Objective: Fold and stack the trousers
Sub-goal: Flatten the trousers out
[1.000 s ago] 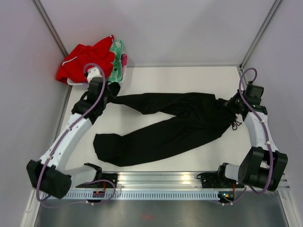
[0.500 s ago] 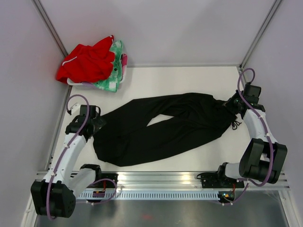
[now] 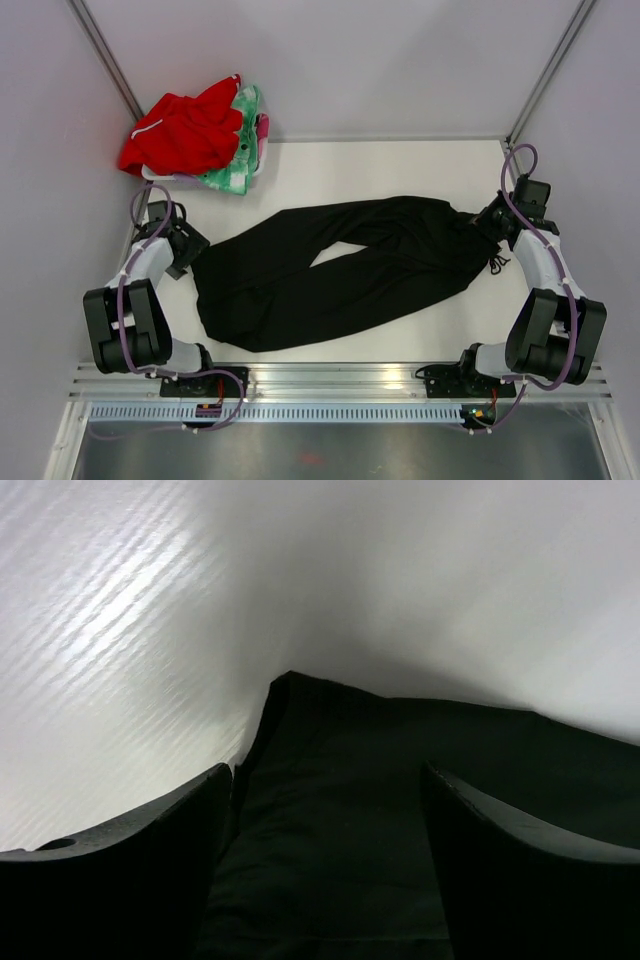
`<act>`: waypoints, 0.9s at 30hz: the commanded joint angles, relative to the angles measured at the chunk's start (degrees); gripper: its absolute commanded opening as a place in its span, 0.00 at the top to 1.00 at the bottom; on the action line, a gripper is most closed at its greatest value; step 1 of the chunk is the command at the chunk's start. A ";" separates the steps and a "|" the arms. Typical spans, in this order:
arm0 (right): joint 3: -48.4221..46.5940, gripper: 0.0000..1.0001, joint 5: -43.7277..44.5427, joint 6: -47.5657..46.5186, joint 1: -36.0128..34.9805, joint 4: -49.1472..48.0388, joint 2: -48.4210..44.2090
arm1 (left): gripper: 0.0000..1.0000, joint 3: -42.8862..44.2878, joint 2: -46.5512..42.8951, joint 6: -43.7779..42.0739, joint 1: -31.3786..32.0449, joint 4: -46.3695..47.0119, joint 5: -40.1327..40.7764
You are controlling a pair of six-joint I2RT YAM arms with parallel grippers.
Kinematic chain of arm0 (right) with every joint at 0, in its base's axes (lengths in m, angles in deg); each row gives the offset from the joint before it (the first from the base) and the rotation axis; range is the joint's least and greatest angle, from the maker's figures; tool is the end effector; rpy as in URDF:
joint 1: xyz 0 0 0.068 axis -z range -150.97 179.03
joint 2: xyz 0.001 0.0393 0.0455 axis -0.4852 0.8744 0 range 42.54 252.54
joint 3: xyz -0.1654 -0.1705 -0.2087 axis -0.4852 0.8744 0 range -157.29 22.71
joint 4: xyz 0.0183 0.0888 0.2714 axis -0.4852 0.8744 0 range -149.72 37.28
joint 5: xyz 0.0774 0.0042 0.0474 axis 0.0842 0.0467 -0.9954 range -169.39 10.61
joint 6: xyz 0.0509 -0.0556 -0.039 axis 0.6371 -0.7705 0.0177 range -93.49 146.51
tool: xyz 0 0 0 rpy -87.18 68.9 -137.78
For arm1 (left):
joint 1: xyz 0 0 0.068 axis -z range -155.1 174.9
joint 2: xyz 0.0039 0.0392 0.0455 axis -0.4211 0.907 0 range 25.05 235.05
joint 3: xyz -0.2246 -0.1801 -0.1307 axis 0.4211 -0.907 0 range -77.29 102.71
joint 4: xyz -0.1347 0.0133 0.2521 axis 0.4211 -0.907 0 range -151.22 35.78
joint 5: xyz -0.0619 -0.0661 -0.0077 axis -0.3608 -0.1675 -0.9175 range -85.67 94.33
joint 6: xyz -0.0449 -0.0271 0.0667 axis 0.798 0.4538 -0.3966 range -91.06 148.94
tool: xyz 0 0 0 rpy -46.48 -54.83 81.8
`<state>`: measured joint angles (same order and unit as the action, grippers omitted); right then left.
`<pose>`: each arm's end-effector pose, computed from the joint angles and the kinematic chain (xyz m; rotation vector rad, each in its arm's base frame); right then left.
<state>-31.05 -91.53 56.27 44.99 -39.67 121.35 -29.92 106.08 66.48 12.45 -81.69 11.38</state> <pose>0.3261 -0.0771 0.2517 0.8226 2.2180 0.3668 0.2933 0.0741 0.1883 -1.1465 2.3606 0.0110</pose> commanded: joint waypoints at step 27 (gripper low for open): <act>-8.38 1.00 3.71 -0.76 0.21 -5.46 5.39 | 0.98 6.67 -2.36 -10.44 -1.53 9.54 -7.22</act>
<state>-36.18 -88.74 55.64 45.01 -42.45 126.92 -28.04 111.22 62.50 11.21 -72.59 6.40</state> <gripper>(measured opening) 0.010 0.028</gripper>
